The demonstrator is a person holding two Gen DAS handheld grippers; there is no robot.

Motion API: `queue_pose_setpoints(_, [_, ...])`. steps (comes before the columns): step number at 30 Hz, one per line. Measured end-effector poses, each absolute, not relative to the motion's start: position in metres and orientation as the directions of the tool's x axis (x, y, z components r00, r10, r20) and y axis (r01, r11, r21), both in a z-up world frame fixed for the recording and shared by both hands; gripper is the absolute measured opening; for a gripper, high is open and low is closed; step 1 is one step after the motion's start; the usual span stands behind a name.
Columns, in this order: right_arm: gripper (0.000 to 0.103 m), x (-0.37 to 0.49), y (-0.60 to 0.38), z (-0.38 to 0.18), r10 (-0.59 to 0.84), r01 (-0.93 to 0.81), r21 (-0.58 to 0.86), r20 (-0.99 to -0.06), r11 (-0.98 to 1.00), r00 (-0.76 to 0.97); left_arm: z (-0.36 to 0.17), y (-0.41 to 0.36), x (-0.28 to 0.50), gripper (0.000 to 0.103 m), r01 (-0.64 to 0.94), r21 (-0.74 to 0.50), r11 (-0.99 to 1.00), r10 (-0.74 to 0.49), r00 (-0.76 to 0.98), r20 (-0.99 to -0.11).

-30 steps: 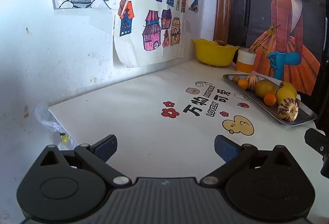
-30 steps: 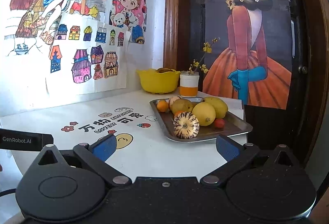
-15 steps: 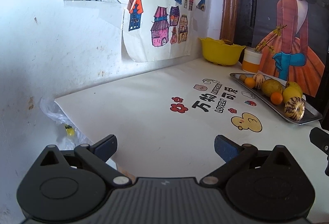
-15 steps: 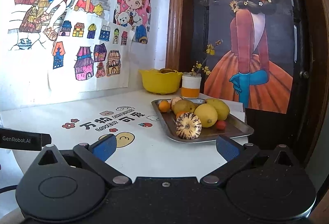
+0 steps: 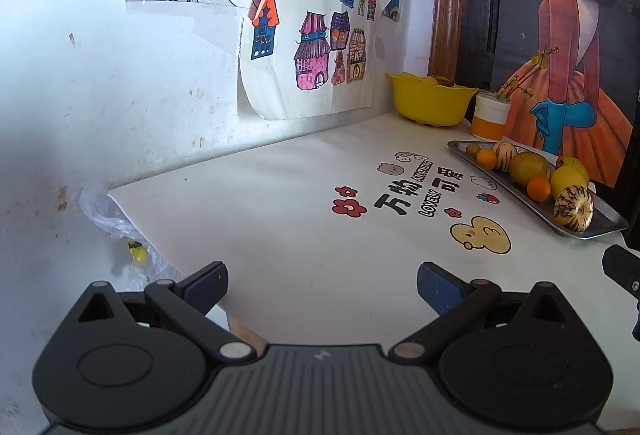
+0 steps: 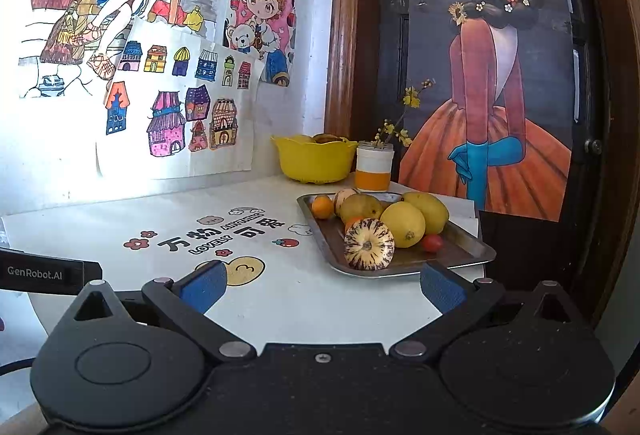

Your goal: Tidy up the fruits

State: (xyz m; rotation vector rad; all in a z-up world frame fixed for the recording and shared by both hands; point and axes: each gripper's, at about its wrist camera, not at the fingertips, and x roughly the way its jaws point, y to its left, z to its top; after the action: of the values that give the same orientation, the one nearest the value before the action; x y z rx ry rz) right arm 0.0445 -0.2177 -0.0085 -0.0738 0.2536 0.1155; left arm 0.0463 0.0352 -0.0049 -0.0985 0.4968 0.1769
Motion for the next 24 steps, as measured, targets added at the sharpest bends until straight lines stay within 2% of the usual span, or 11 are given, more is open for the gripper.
queue_pose_setpoints(24, [0.102,0.0428,-0.2162,-0.0094,0.112,-0.133,-0.067,-0.253,0.989,0.961,-0.0056,0.0344,0.0443,0.102,-0.194,-0.054,0.98,0.144,0.863,-0.484])
